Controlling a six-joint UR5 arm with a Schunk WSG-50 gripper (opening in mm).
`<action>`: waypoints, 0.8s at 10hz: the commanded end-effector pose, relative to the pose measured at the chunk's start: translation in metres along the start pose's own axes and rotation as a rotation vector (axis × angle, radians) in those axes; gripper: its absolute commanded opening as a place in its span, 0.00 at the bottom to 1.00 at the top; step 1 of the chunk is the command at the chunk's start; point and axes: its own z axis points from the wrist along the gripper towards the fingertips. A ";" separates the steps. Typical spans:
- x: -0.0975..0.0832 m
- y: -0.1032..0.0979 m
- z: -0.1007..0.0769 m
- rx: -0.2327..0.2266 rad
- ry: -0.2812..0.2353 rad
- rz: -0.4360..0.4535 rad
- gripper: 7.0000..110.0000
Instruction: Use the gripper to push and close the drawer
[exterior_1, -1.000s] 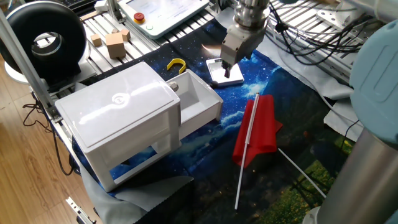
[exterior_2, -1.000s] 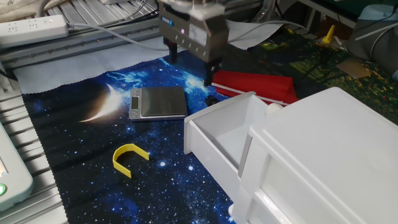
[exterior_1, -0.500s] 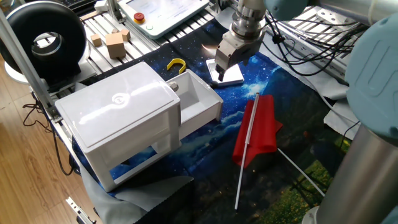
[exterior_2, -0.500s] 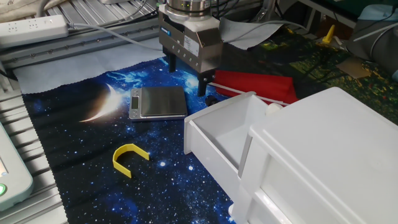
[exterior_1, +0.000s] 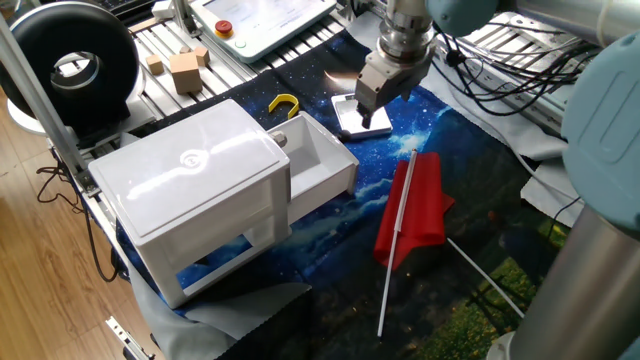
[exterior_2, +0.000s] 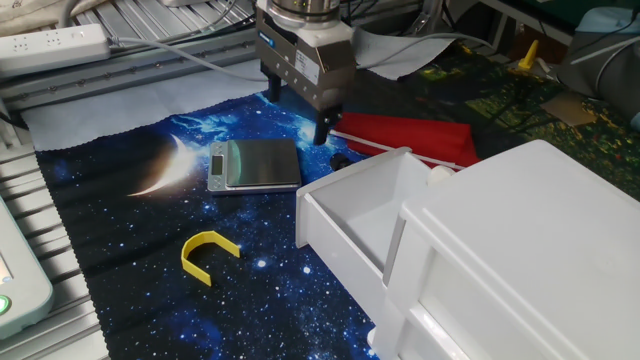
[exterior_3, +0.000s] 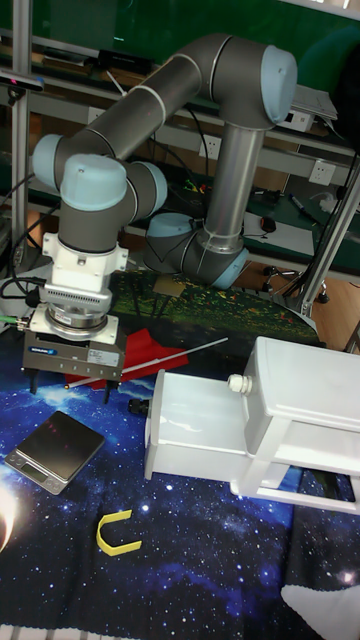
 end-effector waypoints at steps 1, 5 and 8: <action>-0.011 0.017 -0.006 -0.030 -0.011 0.027 0.99; -0.019 0.041 -0.005 -0.036 -0.011 0.055 0.99; -0.018 0.043 0.000 -0.010 -0.010 0.058 0.99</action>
